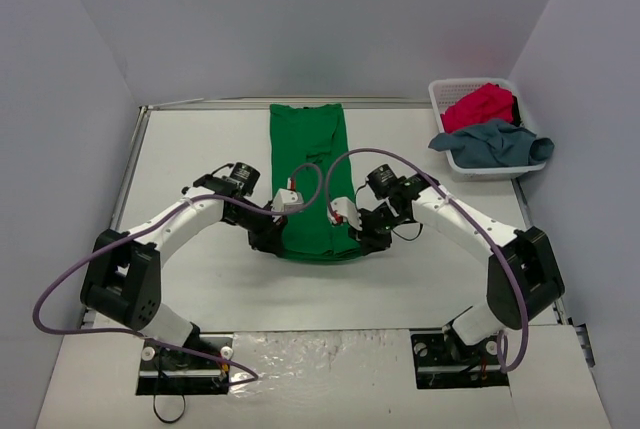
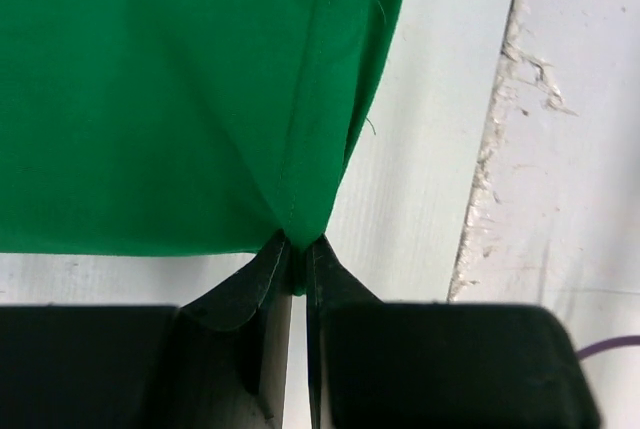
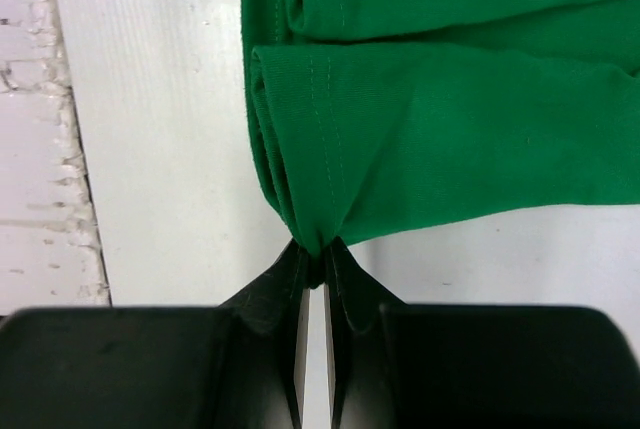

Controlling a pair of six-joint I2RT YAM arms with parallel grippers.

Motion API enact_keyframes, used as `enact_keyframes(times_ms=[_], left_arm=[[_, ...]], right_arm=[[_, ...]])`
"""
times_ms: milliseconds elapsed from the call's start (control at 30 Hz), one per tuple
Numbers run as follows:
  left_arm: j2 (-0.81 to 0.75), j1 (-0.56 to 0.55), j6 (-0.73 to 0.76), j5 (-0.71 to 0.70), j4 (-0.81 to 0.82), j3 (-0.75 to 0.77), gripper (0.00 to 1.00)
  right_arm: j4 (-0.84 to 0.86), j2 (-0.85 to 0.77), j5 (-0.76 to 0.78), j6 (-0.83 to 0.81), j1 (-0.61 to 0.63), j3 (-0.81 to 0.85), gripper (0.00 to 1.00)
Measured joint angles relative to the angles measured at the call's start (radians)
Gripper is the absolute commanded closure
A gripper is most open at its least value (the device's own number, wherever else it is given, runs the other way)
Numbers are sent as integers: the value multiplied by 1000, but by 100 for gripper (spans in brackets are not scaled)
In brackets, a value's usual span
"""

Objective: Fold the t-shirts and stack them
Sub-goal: Fold the folded rectangular tshirt in 1/3 of the way

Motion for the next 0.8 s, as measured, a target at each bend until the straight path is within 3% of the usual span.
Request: enact_keyframes(times_ms=[800], left_arm=[[-28,0,339,97,-331,14,98]], right_arm=[[-266,29,-139,-122,0,158,100]])
